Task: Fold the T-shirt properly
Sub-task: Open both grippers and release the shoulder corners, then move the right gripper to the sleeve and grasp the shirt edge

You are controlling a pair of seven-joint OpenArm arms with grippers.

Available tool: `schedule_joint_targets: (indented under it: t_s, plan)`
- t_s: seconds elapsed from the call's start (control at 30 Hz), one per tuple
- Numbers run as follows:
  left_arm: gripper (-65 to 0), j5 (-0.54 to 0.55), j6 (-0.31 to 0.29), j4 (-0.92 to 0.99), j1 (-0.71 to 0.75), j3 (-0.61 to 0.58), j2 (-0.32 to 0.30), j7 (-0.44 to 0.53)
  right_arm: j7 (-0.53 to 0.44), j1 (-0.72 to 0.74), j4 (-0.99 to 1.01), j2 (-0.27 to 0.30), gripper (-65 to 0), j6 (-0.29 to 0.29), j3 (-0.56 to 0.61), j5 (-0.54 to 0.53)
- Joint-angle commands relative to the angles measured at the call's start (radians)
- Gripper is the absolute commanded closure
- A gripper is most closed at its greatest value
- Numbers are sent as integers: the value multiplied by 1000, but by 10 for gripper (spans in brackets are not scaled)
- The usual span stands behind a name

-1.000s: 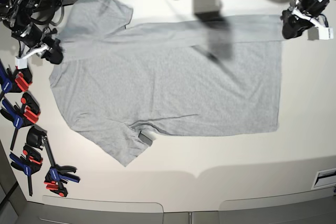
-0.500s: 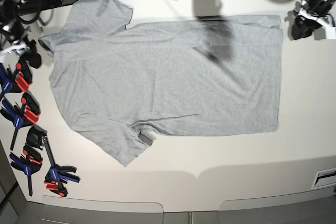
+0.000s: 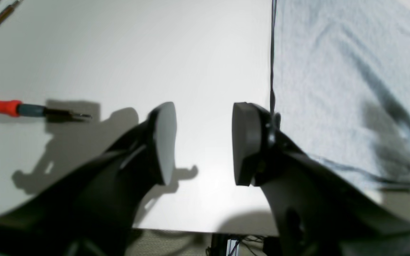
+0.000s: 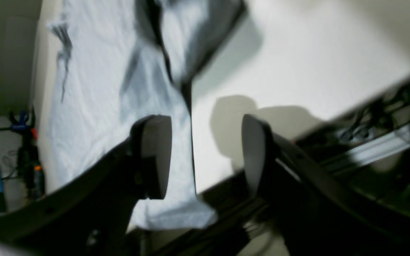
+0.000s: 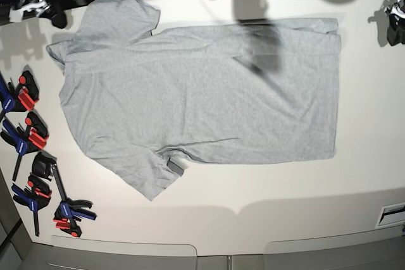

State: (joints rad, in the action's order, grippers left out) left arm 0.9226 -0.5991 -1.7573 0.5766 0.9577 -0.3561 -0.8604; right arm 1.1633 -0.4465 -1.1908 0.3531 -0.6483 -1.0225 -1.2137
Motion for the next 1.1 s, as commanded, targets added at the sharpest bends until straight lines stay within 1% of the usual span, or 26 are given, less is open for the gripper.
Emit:
schedule_joint_targets:
  t_s: [0.0, 0.1, 0.23, 0.37, 0.6, 0.63, 0.7, 0.73, 0.8, 0.83, 0.93, 1.07]
  plan:
    - [-241, 20, 0, -18, 8, 10, -19, 24, -11, -6, -14, 4, -295, -7, 10, -28]
    - [-241, 20, 0, -18, 8, 10, -19, 24, -22, -4, -13, -35, -295, -7, 60, -24]
    - [-241, 20, 0, -18, 8, 10, -19, 21, -21, -3, -13, -72, -295, -6, 125, -17]
    - [-241, 20, 0, -18, 8, 10, -19, 21, 0, -6, -13, -103, -295, -6, 140, -18]
    - [-241, 20, 0, -18, 8, 10, -19, 18, 29, -52, -14, -104, -293, -7, 138, -65]
    - [-241, 21, 0, -18, 8, 10, -19, 18, 38, -55, -14, -104, -276, -7, 138, -80]
    - [-241, 21, 0, -18, 8, 10, -19, 18, 53, -55, -14, -104, -206, -20, 138, -106]
    - [-241, 21, 0, -18, 8, 10, -19, 18, 54, -51, -14, -104, -154, -30, 138, -112]
    - [-241, 21, 0, -18, 8, 10, -19, 18, 54, -42, -14, -103, -35, -31, 138, -111]
    - [-241, 21, 0, -18, 8, 10, -19, 18, 55, -35, -14, -103, 0, -31, 138, -110]
    - [-241, 21, 0, -18, 8, 10, -19, 18, 58, -15, -14, -103, 0, -44, 139, -130]
    - [-241, 20, 0, -18, 8, 10, -19, 18, 84, 32, -14, -100, 0, -50, 140, -245]
